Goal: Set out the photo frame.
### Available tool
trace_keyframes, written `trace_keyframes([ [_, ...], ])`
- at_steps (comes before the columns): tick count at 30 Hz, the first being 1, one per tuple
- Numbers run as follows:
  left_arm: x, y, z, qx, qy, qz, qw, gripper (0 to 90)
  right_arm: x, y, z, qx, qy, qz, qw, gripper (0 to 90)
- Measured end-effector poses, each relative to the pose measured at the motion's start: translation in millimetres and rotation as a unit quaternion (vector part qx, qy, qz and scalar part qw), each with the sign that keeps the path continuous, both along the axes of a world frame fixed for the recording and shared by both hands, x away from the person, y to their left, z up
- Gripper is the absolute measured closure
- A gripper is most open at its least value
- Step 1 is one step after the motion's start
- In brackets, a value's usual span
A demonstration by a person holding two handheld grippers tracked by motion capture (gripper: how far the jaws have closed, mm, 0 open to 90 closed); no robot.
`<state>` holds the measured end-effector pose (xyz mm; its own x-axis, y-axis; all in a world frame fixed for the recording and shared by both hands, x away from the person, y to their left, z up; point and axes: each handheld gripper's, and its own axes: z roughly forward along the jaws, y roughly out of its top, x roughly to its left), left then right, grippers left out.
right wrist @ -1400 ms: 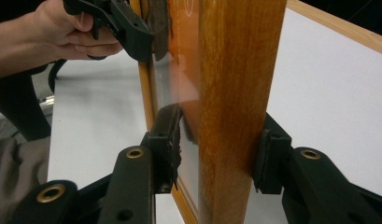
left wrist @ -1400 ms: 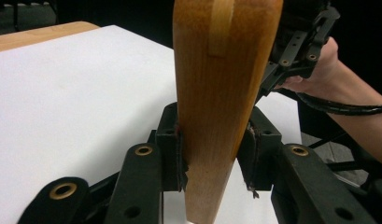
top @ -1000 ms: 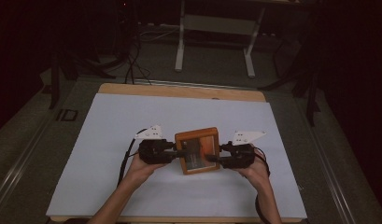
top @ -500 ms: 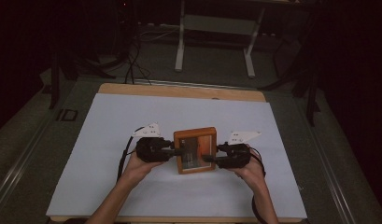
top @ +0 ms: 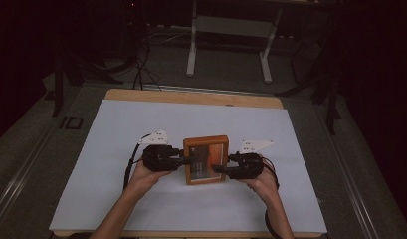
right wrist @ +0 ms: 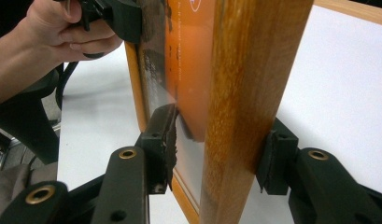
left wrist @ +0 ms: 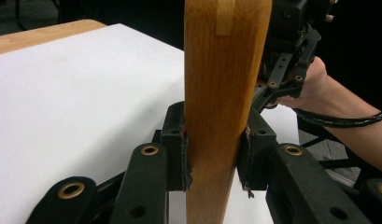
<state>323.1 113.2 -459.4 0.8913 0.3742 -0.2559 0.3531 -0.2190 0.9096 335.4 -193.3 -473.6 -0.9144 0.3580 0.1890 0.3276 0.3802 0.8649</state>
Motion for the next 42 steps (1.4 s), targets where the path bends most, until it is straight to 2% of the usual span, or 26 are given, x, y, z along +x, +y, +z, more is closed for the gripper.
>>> trace_keyframes([
  [31,6.3,14.8,-0.4,-0.01,0.001,0.018,0.9998,68.2,4.0,17.5,-10.9,0.007,0.022,-0.017,0.9996,52.5],
  [39,13.3,21.6,-6.1,-0.023,0.013,0.011,0.9996,68.1,4.8,23.7,-14.8,0.005,0.028,-0.021,0.9994,53.2],
  [42,14.5,22.6,-8.1,-0.018,0.002,0.004,0.9998,68.1,5.0,25.0,-16.3,0.001,0.027,-0.022,0.9994,54.0],
])
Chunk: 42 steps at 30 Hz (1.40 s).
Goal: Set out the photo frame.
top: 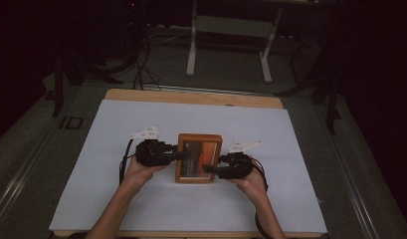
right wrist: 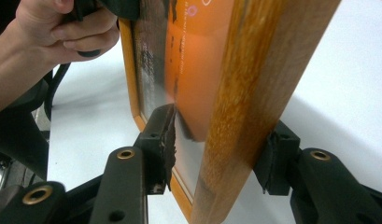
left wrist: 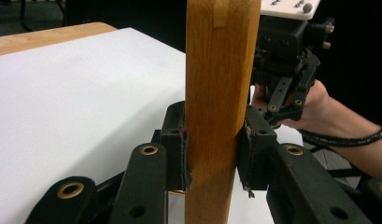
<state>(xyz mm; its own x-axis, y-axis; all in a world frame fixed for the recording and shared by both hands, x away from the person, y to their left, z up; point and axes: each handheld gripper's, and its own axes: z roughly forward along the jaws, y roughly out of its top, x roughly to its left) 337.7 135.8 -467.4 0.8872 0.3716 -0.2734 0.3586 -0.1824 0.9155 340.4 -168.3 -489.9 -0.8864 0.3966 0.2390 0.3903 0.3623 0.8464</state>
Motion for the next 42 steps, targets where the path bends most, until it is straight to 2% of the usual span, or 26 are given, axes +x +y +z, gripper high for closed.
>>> trace_keyframes([
  [21,13.5,1.9,-23.3,0.006,0.001,0.005,1.0,65.4,6.1,7.2,-16.5,-0.03,0.009,-0.021,0.9993,54.8],
  [27,17.2,5.6,-29.4,0.003,0.011,0.012,0.9999,62.9,7.2,8.8,-18.1,-0.027,0.008,-0.023,0.9993,57.0],
  [42,21.3,5.6,-32.6,-0.004,0.031,0.031,0.999,61.8,10.5,11.3,-19.9,-0.021,0.018,-0.037,0.9989,55.4],
])
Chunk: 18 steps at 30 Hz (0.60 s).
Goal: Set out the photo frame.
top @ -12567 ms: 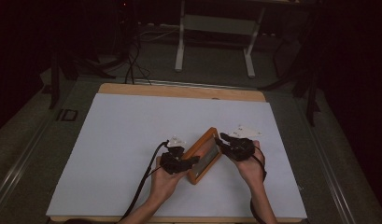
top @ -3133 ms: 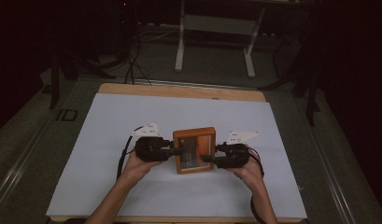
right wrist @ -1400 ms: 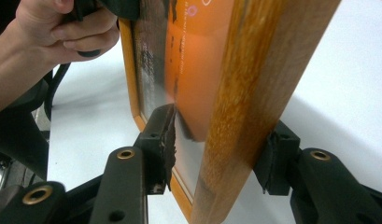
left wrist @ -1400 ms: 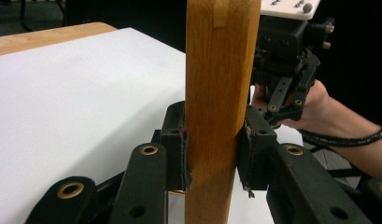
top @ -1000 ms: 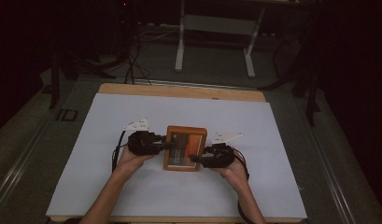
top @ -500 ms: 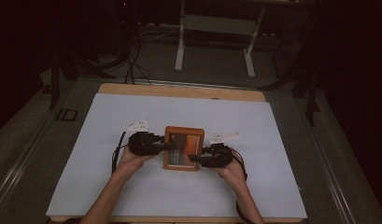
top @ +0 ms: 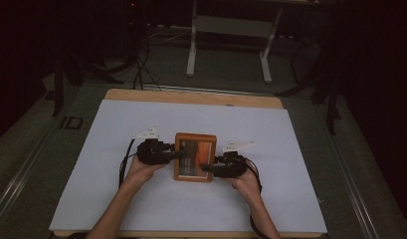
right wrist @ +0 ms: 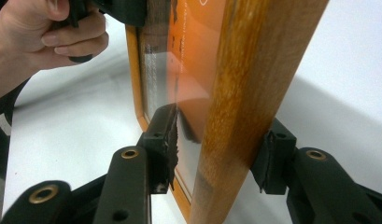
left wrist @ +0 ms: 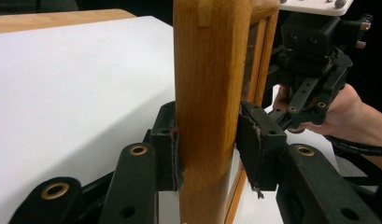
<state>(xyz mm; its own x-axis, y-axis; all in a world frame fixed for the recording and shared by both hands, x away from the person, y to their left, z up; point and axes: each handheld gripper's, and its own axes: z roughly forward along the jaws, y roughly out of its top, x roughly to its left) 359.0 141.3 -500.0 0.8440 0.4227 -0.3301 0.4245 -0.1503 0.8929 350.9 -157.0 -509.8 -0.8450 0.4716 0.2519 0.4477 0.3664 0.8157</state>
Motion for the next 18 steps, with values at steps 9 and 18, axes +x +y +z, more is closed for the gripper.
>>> trace_keyframes([
  [9,2.7,0.9,-2.4,-0.004,0.014,0.009,0.9998,61.9,2.8,1.2,-2.4,0.007,0.011,-0.011,0.9998,53.8],
  [18,3.2,-0.4,-4.1,0.015,0.016,0.019,0.9996,57.8,1.8,1.4,-1.8,-0.002,0.01,-0.013,0.9999,54.8],
])
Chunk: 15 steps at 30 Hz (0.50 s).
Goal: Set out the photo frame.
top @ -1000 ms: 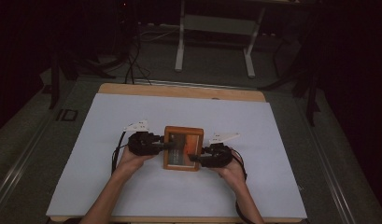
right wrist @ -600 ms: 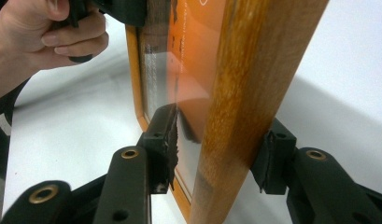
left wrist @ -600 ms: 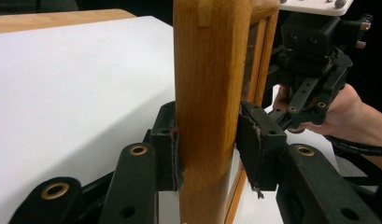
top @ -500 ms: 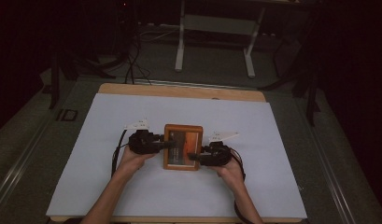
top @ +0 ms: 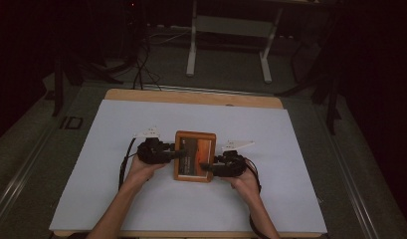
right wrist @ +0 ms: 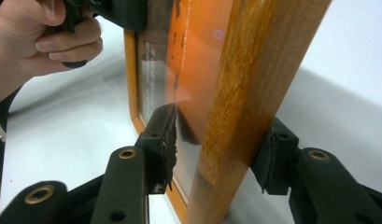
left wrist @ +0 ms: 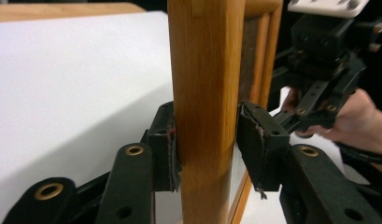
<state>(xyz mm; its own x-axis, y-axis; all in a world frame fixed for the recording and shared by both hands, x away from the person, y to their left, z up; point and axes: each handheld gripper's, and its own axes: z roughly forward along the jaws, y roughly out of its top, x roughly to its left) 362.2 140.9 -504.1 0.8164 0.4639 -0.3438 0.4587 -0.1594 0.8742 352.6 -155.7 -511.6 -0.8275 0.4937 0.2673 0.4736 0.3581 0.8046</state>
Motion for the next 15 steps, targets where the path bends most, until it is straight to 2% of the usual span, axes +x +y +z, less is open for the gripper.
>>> trace_keyframes([
  [4,0.4,1.7,-1.9,-0.003,0.007,0.005,1.0,52.9,-1.8,1.0,1.3,-0.008,-0.006,0.0,1.0,54.8],
  [7,-0.3,1.6,-3.0,-0.003,0.01,0.003,0.9999,52.4,-2.0,0.9,1.7,-0.008,-0.008,-0.002,0.9999,54.6],
  [9,-2.6,0.3,-3.1,-0.001,0.011,-0.004,0.9999,57.1,-2.2,-0.8,3.3,-0.007,-0.013,-0.005,0.9999,54.7],
  [11,-3.8,0.0,-2.4,0.005,0.008,0.001,1.0,59.7,-2.4,-3.1,5.6,-0.005,-0.016,-0.009,0.9998,55.1],
  [15,-4.9,1.8,-3.5,-0.001,0.012,-0.003,0.9999,62.6,-1.6,-9.4,9.2,0.005,-0.022,-0.021,0.9995,56.1],
])
